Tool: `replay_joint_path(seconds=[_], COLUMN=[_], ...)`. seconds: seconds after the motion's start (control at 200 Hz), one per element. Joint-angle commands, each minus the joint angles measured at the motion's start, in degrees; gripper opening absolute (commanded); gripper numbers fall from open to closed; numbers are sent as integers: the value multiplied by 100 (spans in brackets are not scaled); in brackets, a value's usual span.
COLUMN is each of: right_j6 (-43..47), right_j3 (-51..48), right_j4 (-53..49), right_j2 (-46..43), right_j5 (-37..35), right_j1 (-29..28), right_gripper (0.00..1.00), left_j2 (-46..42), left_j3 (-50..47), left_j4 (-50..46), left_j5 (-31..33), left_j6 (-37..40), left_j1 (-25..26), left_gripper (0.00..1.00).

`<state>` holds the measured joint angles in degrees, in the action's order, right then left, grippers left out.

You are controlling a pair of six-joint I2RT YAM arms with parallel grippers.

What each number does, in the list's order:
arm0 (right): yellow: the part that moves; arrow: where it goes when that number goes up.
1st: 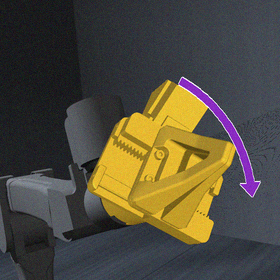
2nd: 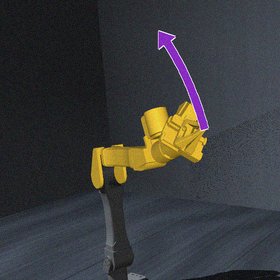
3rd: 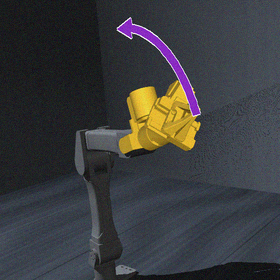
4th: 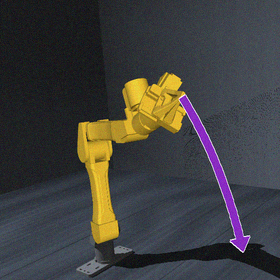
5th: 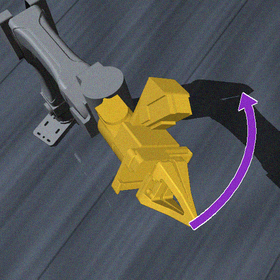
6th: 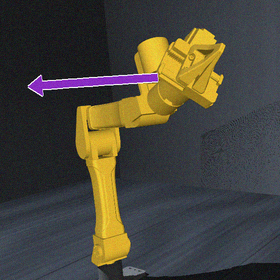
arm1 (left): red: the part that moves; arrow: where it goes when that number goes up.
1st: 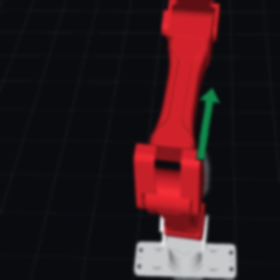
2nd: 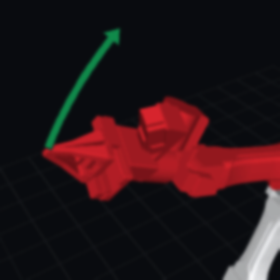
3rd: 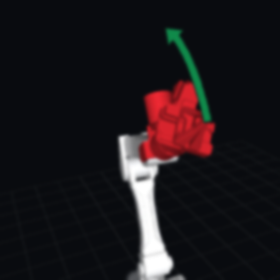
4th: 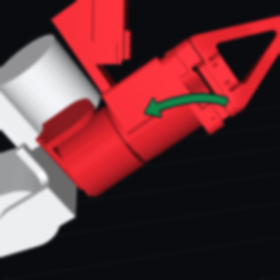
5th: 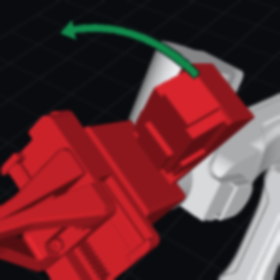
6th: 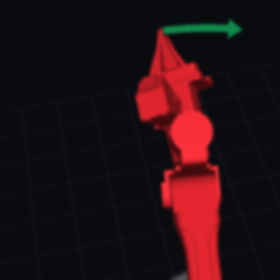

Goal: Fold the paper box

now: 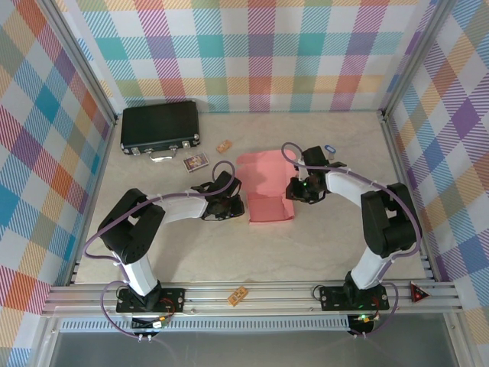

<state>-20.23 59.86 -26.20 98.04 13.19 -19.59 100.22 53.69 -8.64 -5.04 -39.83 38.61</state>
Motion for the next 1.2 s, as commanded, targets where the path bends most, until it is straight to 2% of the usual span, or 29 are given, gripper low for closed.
replay_joint_path(seconds=[0.0,0.29,0.465,0.78,1.195], right_j6=[164,352,396,487,494], right_j3=[243,530,624,783,977], right_j4=[-256,-626,-745,-1013,-1298], right_j2=[129,372,519,757,970], right_j5=[-243,-888,-1205,-1889,-2726], right_j1=[-117,-367,-517,-751,-1033], right_gripper=[22,20,16,16,7], left_j2=[-93,-54,10,84,102], left_j3=[-103,-91,-77,-87,-98], left_j4=[20,29,38,47,30], left_j5=[49,29,16,20,46], left_j6=[-78,-105,-116,-130,-159], left_j1=[70,74,76,72,76], left_gripper=[18,18,18,18,18])
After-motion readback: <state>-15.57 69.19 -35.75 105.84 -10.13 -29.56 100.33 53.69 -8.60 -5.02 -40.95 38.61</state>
